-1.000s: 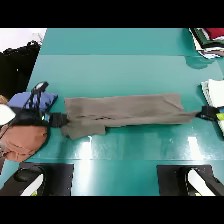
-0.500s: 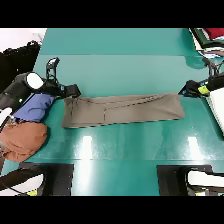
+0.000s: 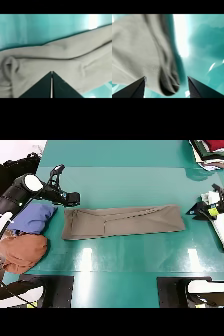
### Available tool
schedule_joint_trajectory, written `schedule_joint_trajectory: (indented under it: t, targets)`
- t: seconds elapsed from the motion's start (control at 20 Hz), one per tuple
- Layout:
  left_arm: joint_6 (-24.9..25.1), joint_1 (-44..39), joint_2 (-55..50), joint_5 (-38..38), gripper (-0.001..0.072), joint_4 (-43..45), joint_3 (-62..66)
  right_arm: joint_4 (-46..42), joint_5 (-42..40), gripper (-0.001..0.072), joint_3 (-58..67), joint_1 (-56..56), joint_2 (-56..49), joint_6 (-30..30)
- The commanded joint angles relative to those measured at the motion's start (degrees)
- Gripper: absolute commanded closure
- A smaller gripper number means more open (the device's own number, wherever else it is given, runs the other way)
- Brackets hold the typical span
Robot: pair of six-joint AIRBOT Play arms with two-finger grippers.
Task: Fold the shirts.
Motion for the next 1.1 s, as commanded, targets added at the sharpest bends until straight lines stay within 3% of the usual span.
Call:
schedule_joint_trajectory:
  t: [0.0,0.25,0.35,0.4,0.45,0.55,0.75,0.9,1.05]
  targets:
    - [3.3,0.0,-0.4,1.2,0.0679,-6.9,0.3,6.6,2.2,0.0119,-1.9,-3.0,-4.4,-3.5]
    - [3.0,-1.4,-0.5,5.9,0.068,-8.7,0.1,9.6,1.1,0.0167,-1.9,2.7,-9.5,-5.0]
    - [3.0,-4.3,-0.5,8.7,0.068,-8.6,0.1,9.7,0.1,0.0395,-1.8,4.7,-9.4,-5.9]
    - [3.0,-6.0,-0.7,10.5,0.068,-8.7,0.1,9.6,0.8,0.0579,-1.2,5.3,-9.4,-6.3]
    - [3.0,-7.9,-1.4,12.5,0.068,-8.7,0.1,9.7,2.2,0.0696,-0.2,5.5,-9.4,-6.7]
    - [2.5,-11.0,-3.9,15.5,0.0681,-9.4,0.3,9.7,6.6,0.0696,3.4,6.1,-9.1,-6.7]
    - [2.6,-17.1,-13.6,14.4,0.0681,-11.9,5.1,14.3,10.9,0.0697,11.6,8.6,-3.0,-4.8]
    - [2.5,-21.6,-20.4,13.8,0.0681,-13.4,9.7,22.4,10.2,0.0697,16.1,12.6,3.6,-3.4]
    - [2.5,-24.8,-24.4,13.9,0.0681,-14.5,12.4,24.7,8.2,0.0697,19.4,18.2,8.0,-2.2]
